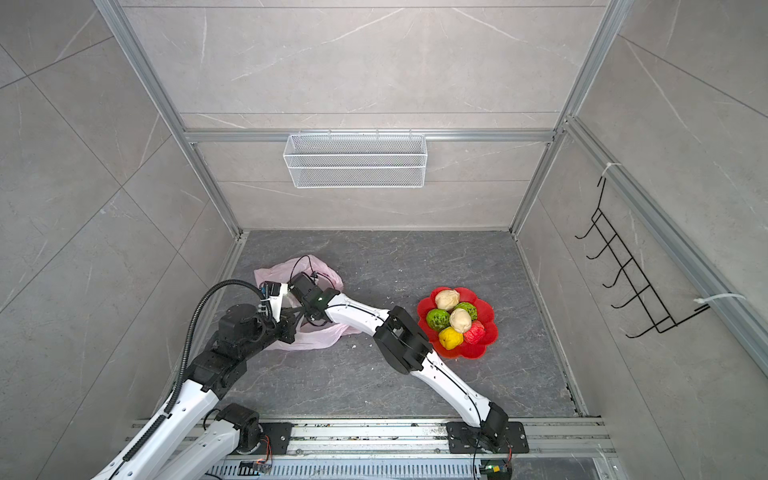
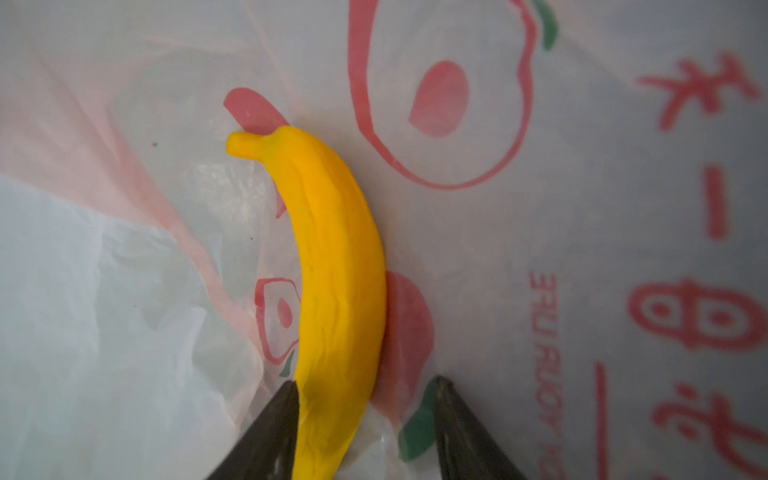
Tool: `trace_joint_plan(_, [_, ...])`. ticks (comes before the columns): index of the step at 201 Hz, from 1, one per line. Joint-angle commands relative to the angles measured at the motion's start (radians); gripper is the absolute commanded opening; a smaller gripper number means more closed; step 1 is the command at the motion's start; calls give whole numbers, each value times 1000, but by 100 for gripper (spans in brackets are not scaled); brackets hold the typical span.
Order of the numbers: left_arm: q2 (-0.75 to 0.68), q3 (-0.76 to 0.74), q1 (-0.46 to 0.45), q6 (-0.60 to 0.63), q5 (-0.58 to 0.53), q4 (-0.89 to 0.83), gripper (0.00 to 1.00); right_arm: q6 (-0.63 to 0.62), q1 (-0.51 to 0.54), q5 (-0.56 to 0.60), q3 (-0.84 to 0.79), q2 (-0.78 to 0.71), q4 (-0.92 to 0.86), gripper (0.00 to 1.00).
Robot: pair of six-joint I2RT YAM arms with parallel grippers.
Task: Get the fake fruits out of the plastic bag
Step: 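Reposition the right gripper above the banana inside the bag, then lower the right gripper around the banana's middle to grasp it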
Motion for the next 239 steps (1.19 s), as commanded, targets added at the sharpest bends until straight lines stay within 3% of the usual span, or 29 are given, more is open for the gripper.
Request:
trace_joint_plan(1, [-36, 39, -2, 16, 28, 9, 0, -1, -6, 23, -66, -16, 12, 40])
trace_joint_plan(62, [-72, 49, -2, 33, -33, -78, 0, -67, -28, 29, -242, -159, 51, 18])
trace_joint_plan(145, [-49, 44, -2, 18, -95, -99, 2, -185, -37, 38, -550, -437, 103, 12])
trace_joint_plan(167, [-55, 49, -2, 21, -46, -106, 3, -194, -38, 14, -593, -471, 129, 12])
trace_joint_plan(186, [-42, 82, -3, 53, 64, -129, 4, -189, -38, -40, -633, -479, 204, 13])
trace_joint_plan(239, [22, 304, -3, 157, 321, -187, 5, -176, -35, -61, -708, -518, 268, 17])
